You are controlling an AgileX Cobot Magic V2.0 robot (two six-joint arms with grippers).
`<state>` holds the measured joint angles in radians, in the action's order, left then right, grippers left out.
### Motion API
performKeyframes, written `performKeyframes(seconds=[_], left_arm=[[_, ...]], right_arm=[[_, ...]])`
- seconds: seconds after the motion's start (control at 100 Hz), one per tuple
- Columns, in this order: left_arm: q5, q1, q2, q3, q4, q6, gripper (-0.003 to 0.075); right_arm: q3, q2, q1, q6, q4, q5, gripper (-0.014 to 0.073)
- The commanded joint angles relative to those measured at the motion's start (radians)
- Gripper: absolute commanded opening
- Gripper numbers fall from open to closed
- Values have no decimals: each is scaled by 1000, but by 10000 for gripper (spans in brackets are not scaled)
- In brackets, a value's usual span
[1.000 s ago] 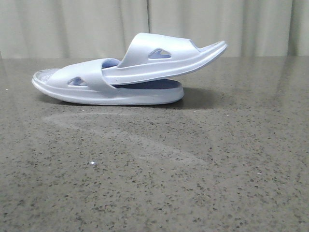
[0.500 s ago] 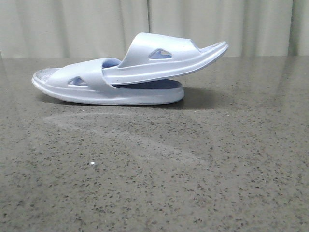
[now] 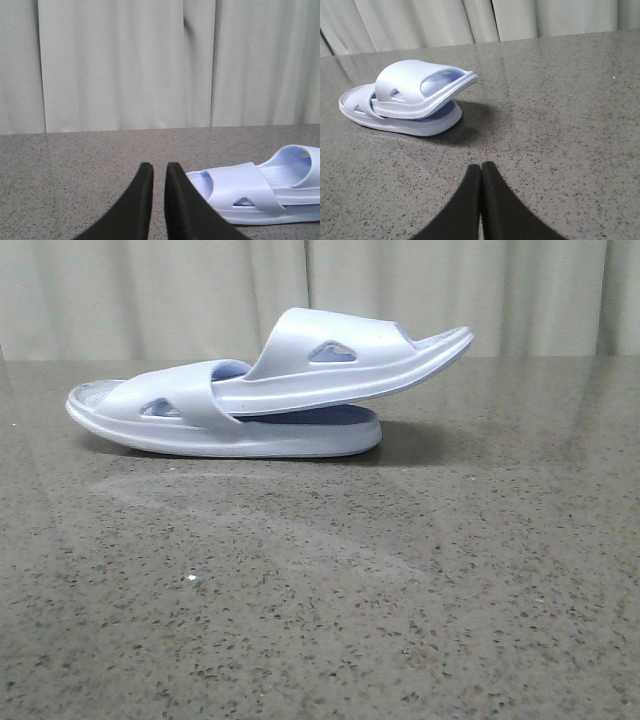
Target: Insert blue slippers together front up
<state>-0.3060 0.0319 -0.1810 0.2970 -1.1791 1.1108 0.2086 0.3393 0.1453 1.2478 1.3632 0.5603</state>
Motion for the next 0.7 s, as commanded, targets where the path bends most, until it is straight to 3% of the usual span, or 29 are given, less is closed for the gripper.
performKeyframes(seconds=[0.0,0.09,0.14,0.26,0.33,0.69], left_arm=[[24,-8,-8,23,-30,1,15],[46,-6,-8,8,48,-76,15],[79,2,-6,-8,184,-238,15],[154,18,20,-51,646,-772,15],[188,18,46,-85,836,-918,15],[293,18,217,-307,1010,-988,15]], right_arm=[[24,5,-4,14,45,-17,-89],[24,5,-4,14,45,-17,-89],[24,5,-4,14,45,-17,-89],[24,5,-4,14,45,-17,-89],[24,5,-4,14,45,-17,-89],[24,5,-4,14,45,-17,-89]])
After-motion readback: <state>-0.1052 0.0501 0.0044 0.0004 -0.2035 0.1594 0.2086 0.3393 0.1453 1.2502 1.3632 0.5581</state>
